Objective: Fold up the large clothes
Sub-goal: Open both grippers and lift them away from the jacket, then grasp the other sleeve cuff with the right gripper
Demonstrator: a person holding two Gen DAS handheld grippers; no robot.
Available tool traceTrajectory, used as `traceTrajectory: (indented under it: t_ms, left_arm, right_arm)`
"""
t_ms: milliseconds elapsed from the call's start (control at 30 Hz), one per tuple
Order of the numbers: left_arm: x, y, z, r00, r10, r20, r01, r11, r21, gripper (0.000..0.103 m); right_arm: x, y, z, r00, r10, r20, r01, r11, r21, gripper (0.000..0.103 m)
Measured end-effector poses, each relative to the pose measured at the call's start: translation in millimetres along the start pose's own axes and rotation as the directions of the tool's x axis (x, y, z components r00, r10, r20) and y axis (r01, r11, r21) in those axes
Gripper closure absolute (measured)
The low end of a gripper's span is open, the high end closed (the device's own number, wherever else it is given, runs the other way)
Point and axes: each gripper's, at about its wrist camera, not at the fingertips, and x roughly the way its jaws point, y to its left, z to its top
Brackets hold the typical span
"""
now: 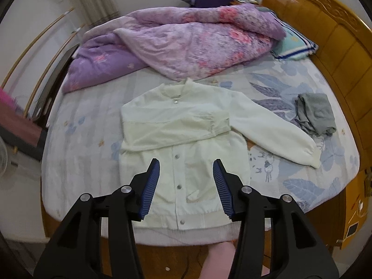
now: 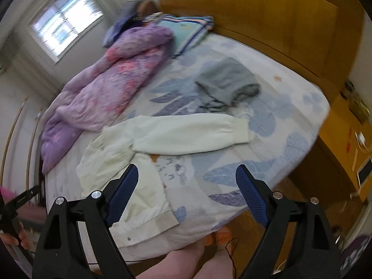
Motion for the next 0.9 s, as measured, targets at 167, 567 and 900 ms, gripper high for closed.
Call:
traceTrajectory:
  t_ms: [167,567,900]
  left_arm:
    - [42,-21,43,0.998,-0.063,-0.025,0.064,0.995,0.076,0.054]
    - [112,-71,106,0.976,-0.190,-0.104,0.209,0.954,0.217,0.046]
    - [196,-103,136,0.975,-0.107,-0.194,0.148,0.967,0.209,0.044]
  right_arm:
    - [12,-20,16,0.998,-0.070,-0.008,0.070,0.985,0.155,0.020]
    - [53,-26,42,0.989,-0.134,-0.070,0.148,0.953,0.263,0.020]
    - [158,-76,73,0.977,-0.066,-0.201,0.135,0.925,0.356,0.020]
